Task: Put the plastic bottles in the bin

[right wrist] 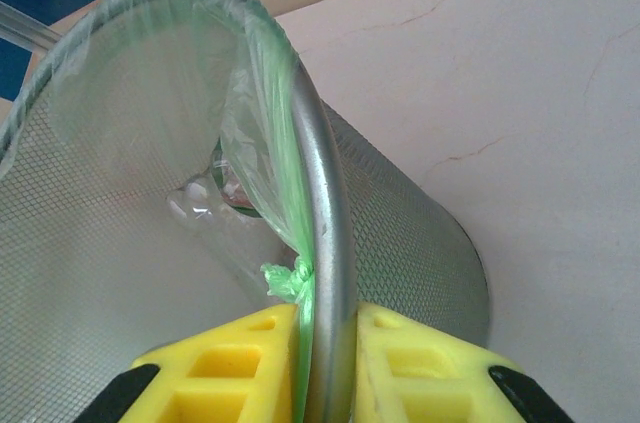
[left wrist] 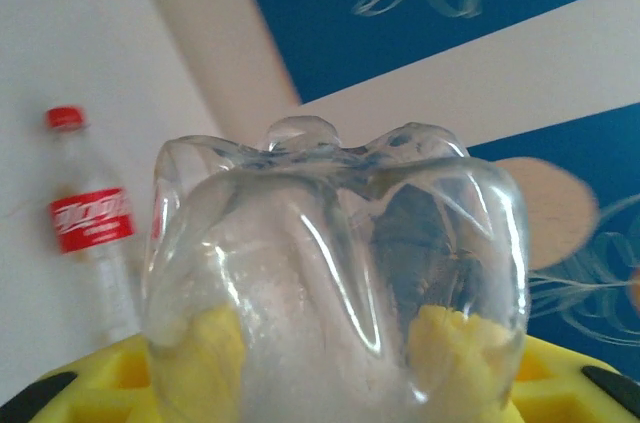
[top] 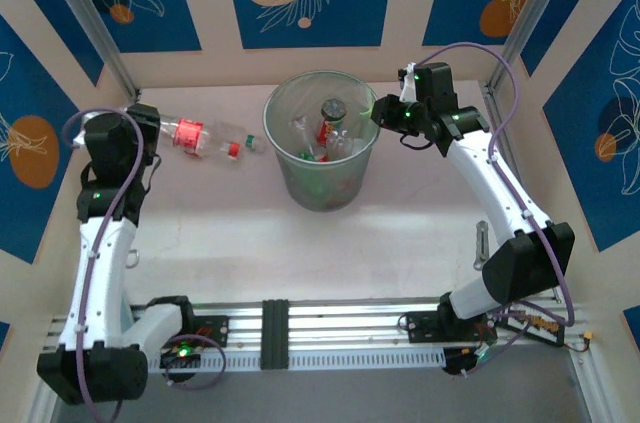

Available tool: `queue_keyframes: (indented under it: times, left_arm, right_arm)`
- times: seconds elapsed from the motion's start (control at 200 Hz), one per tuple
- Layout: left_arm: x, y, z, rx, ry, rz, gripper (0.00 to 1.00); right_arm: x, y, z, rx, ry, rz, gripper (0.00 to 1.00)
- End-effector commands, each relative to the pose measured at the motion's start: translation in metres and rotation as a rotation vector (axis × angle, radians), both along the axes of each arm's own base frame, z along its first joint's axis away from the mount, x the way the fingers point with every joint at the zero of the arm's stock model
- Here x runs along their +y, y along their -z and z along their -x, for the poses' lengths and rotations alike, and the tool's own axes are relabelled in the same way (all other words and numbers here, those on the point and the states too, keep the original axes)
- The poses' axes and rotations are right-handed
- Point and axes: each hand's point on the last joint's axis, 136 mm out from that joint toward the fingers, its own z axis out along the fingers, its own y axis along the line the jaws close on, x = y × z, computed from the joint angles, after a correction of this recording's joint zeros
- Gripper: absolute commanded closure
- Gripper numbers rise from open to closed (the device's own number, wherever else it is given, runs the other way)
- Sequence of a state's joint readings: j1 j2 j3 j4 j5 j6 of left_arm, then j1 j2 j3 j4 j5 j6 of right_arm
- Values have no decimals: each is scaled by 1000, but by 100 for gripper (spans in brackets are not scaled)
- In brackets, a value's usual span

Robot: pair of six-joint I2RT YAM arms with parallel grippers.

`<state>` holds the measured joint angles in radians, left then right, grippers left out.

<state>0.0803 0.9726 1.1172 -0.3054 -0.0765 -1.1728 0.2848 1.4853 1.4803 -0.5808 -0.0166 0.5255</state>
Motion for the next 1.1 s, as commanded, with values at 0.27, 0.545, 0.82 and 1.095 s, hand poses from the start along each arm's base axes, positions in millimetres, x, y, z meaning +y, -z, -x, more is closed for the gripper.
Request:
queue_keyframes:
  times: [0.27,0.545,0.82,1.095]
  left_arm:
    - [-81,-182,-15,-444,335,-293,78]
    - [-197,-191,-49,-481,615,-563,92]
    - [-249,-125,-77,-278,738,-782,100]
    - [-271,-57,-91,-173,805,-743,100]
  right_arm:
    - [18,22,11,84,-67,26,80]
    - [26,19,12,79,-82,38,80]
    - [25,19,12,79,-80,46,80]
    - [26,21,11,80,-85,53,80]
